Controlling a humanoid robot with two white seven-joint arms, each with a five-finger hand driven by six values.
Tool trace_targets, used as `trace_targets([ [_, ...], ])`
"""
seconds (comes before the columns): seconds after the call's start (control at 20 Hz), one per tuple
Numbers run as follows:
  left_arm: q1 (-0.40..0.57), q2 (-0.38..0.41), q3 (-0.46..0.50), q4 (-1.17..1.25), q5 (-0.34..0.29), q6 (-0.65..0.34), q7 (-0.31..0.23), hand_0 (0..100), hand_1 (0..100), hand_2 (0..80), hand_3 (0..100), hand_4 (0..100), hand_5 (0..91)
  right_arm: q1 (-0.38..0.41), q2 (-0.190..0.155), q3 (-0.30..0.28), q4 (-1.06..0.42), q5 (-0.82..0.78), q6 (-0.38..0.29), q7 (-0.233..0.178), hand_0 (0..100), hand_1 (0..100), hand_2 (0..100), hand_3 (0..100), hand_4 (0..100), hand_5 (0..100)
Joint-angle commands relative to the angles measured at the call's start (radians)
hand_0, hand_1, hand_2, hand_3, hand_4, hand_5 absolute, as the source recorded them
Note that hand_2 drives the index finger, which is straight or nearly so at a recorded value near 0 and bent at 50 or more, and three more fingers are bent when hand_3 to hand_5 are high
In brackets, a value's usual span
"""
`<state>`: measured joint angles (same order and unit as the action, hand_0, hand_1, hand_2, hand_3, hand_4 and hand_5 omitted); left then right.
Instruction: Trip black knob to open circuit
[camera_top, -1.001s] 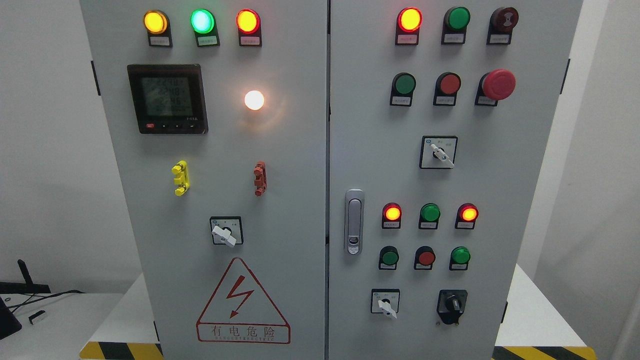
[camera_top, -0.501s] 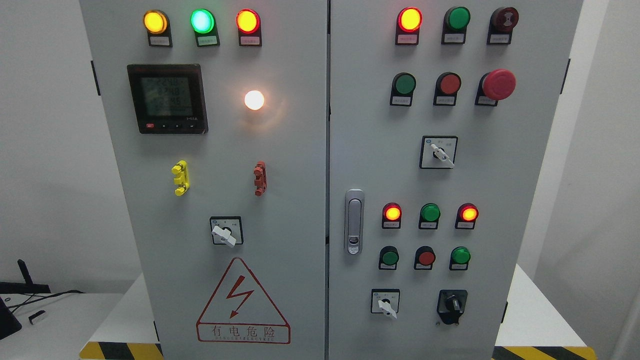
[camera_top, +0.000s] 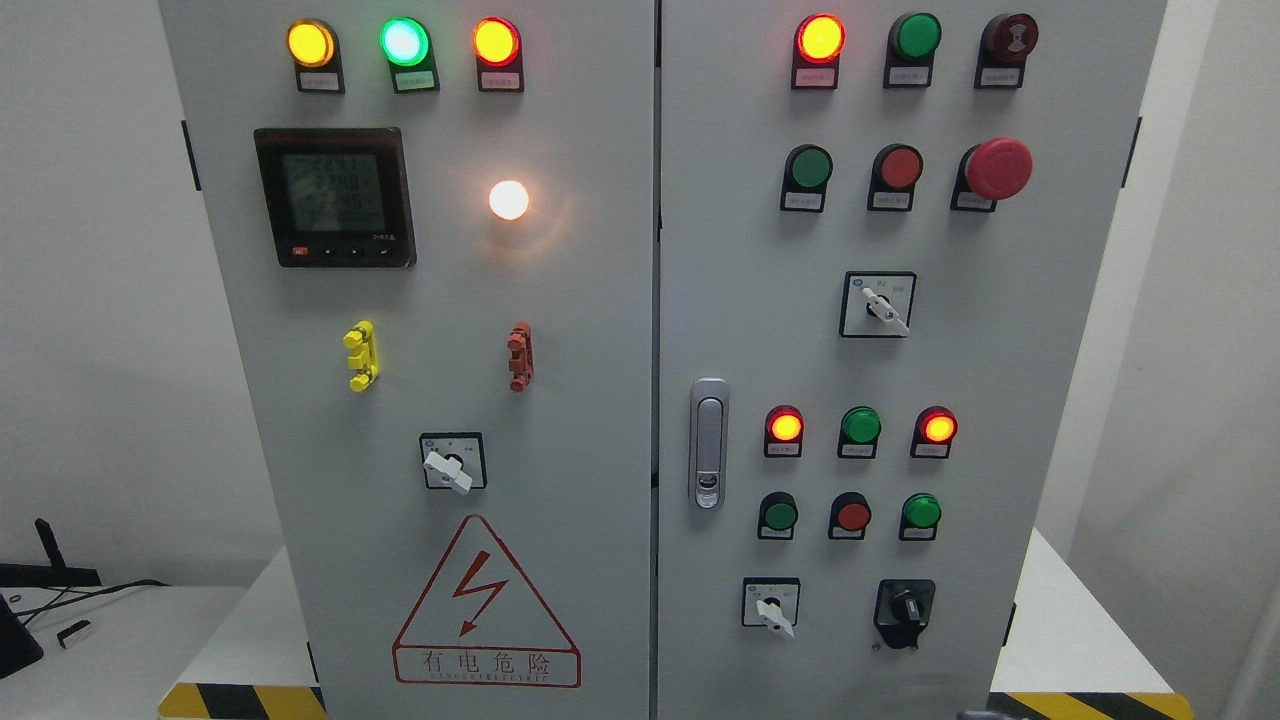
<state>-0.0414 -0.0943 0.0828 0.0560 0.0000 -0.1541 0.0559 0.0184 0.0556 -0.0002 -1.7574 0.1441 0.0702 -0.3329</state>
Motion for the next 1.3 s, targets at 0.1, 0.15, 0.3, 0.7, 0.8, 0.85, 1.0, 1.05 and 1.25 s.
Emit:
trace_targets([
  [0.1,0.0,0.001,0.0,-0.001,-0.031,-0.002,-0.001,12,39,0.0,0,0,0.0,-0.068,0.004,-0.012,0.093,-0.003,0.011,0.0,31,73,47,79,87,98],
  [0.15,0.0,0.001,0.0,0.001,-0.031,-0.002,-0.001,12,39,0.0,0,0,0.0,-0.069,0.004,-0.012,0.093,-0.003,0.011,0.0,31,73,47,79,87,98],
  [0.3,0.0,0.001,0.0,-0.001,-0.031,-0.002,-0.001,12,39,0.0,0,0,0.0,-0.074,0.004,-0.012,0.095,-0.003,0.011,0.0,30,72,47,79,87,98],
  [0.7,0.0,0.001,0.0,-0.001,-0.031,-0.002,-0.001,12,39,0.0,0,0,0.0,-0.11,0.004,-0.012,0.096,-0.001,0.013,0.0,28,72,47,79,87,98],
  [0.8,0.0,0.001,0.0,-0.001,-0.031,-0.002,-0.001,12,39,0.0,0,0,0.0,-0.118,0.004,-0.014,0.101,-0.003,0.028,0.0,27,71,47,79,87,98],
  [0.85,0.0,-0.001,0.0,0.001,-0.031,-0.002,-0.001,12,39,0.0,0,0,0.0,-0.123,0.004,-0.014,0.102,-0.003,0.037,0.0,27,71,47,79,87,98],
  [1.0,0.0,0.001,0.0,-0.001,-0.031,-0.002,-0.001,12,39,0.0,0,0,0.0,-0.144,0.004,-0.015,0.119,-0.003,0.039,-0.001,27,71,47,79,87,98],
  [1.05,0.0,0.001,0.0,0.001,-0.031,-0.002,-0.001,12,39,0.0,0,0,0.0,-0.15,0.004,-0.015,0.119,-0.003,0.04,-0.001,27,71,47,79,87,98],
  [1.25,0.0,0.001,0.0,-0.001,-0.031,-0.002,-0.001,12,39,0.0,0,0,0.0,-0.166,0.004,-0.014,0.119,-0.003,0.04,-0.001,26,72,46,79,87,98],
])
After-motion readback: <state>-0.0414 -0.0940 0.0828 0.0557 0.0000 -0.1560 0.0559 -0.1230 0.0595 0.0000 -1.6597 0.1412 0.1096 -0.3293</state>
